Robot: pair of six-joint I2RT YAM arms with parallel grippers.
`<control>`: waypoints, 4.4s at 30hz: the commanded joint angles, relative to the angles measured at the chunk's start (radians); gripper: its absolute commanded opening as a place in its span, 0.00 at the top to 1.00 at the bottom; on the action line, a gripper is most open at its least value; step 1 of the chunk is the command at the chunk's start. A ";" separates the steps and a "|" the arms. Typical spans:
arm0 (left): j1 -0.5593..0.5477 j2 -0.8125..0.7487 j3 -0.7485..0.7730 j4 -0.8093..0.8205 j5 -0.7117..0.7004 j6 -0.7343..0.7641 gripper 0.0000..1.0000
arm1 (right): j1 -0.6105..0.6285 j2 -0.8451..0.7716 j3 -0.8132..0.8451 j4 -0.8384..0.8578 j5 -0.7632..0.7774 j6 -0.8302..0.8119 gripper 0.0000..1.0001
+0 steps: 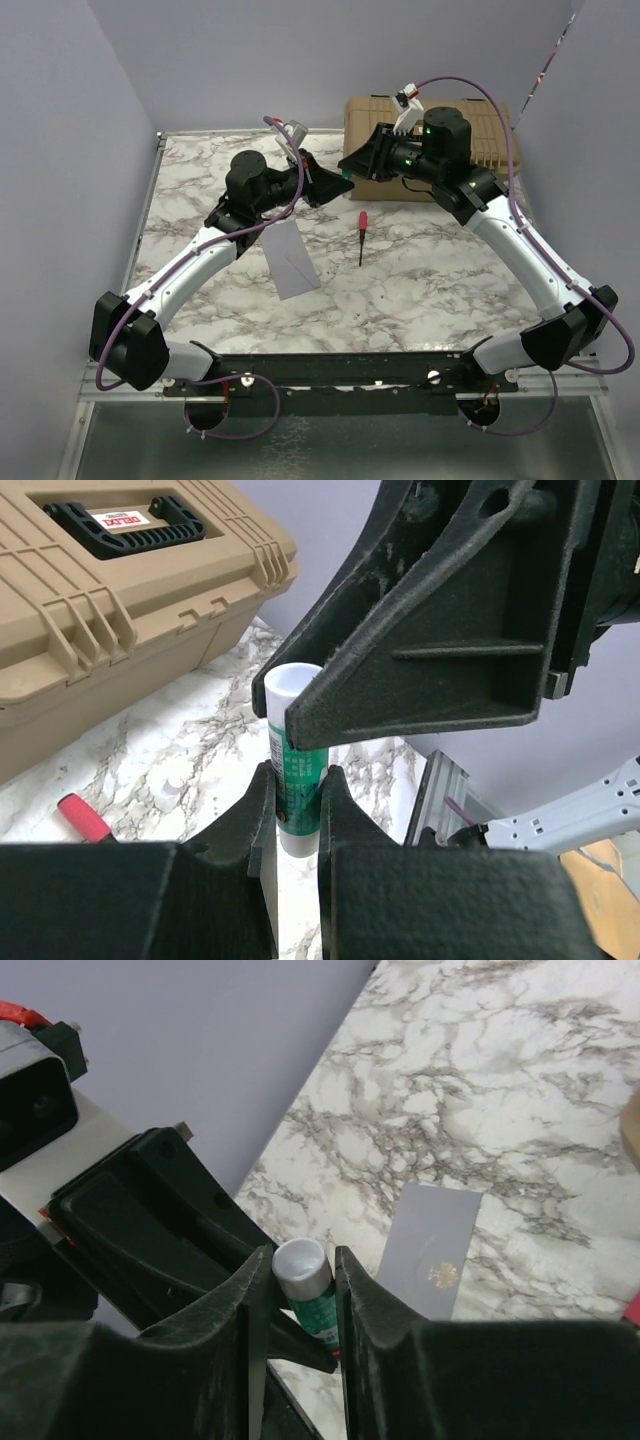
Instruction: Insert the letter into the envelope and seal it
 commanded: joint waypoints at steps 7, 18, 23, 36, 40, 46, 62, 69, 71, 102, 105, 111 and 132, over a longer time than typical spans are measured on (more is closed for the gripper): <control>0.002 -0.038 -0.012 0.010 0.280 0.010 1.00 | 0.001 -0.059 -0.047 0.110 -0.120 -0.128 0.99; 0.002 -0.102 -0.030 0.085 0.555 0.012 1.00 | -0.016 -0.140 -0.166 0.264 -1.032 -0.371 1.00; 0.002 -0.097 -0.021 0.092 0.540 0.012 1.00 | -0.016 -0.124 -0.139 0.203 -0.866 -0.382 0.95; 0.008 -0.081 -0.101 -0.004 0.035 0.088 1.00 | 0.012 -0.078 -0.188 0.277 -0.005 0.117 0.25; 0.008 -0.072 -0.102 0.001 0.011 0.084 1.00 | 0.018 -0.035 -0.133 0.190 0.016 0.097 0.36; 0.008 -0.065 -0.100 0.002 -0.011 0.085 1.00 | 0.019 -0.012 -0.112 0.179 -0.035 0.077 0.39; 0.008 -0.049 -0.057 -0.030 0.004 0.078 1.00 | 0.019 0.019 -0.057 0.111 -0.141 -0.018 0.48; 0.008 -0.044 -0.039 -0.041 0.018 0.060 1.00 | 0.019 0.033 -0.055 0.094 -0.169 -0.023 0.55; 0.008 -0.044 -0.037 -0.041 0.021 0.060 1.00 | 0.019 0.032 -0.057 0.090 -0.161 -0.025 0.58; -0.006 0.005 0.036 0.038 0.632 0.052 1.00 | -0.045 -0.035 -0.162 0.610 -1.238 -0.177 1.00; -0.011 0.005 0.029 0.046 0.572 0.061 1.00 | -0.047 -0.040 -0.161 0.582 -1.091 -0.182 0.83; -0.012 -0.026 -0.038 0.081 0.278 0.051 1.00 | -0.049 -0.067 -0.122 0.331 -0.425 -0.174 0.28; -0.012 -0.011 -0.068 0.227 0.089 -0.107 1.00 | -0.048 -0.103 -0.181 0.276 -0.212 0.051 0.52</control>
